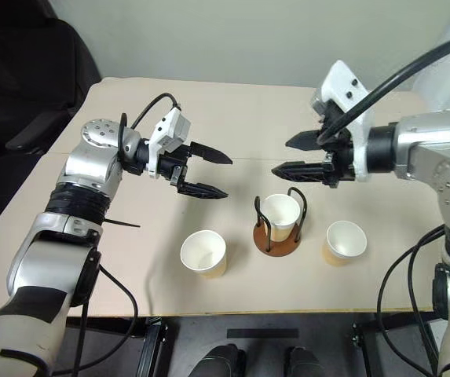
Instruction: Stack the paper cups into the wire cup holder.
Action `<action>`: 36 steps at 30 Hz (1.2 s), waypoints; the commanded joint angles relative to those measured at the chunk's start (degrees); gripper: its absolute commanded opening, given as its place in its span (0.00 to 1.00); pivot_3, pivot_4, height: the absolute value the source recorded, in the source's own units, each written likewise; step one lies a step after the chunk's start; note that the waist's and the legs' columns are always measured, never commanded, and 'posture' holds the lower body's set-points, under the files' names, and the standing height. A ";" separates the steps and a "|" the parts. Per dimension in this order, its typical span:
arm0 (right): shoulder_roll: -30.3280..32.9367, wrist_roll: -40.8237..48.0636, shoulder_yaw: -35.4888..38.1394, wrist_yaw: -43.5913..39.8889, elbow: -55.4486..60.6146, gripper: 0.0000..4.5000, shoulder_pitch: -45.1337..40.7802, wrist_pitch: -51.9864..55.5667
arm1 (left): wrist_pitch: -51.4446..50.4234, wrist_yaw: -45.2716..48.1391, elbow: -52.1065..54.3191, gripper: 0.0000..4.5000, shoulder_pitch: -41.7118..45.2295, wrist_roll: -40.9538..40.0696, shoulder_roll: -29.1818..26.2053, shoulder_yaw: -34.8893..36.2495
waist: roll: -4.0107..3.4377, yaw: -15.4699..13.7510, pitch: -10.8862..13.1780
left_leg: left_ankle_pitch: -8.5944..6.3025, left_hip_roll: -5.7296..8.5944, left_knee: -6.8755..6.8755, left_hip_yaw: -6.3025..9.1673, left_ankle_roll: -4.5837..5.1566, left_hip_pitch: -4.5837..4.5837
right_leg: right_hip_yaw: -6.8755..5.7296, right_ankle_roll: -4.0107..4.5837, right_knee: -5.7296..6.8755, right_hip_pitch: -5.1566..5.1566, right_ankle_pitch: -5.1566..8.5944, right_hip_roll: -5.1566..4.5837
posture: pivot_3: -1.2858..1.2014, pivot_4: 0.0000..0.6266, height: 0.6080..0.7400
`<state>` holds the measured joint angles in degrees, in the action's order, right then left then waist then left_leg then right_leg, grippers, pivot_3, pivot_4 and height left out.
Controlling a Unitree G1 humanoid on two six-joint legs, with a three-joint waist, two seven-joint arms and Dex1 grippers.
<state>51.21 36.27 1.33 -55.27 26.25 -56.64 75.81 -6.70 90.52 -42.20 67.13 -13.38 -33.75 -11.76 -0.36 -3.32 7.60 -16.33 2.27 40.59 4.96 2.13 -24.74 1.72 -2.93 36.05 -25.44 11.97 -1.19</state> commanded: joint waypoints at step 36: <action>21.20 -16.23 -9.95 -6.33 4.10 0.66 33.73 -30.18 | 0.65 1.98 0.45 1.00 2.61 -0.16 0.39 1.36 | 0.02 0.21 -0.01 | -0.02 -0.03 0.42 -0.33 0.06 0.24 | 0.26 -0.06 0.82 0.01 -0.02 -0.03 | 0.52 0.24 1.00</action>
<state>72.57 21.86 -7.94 -61.33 30.42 -21.51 46.83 -5.92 90.59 -43.43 68.20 -13.26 -32.73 -11.56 -0.35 -3.11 7.59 -16.35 2.24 41.02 4.63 2.19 -24.50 1.97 -2.99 36.87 -25.43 11.95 -1.23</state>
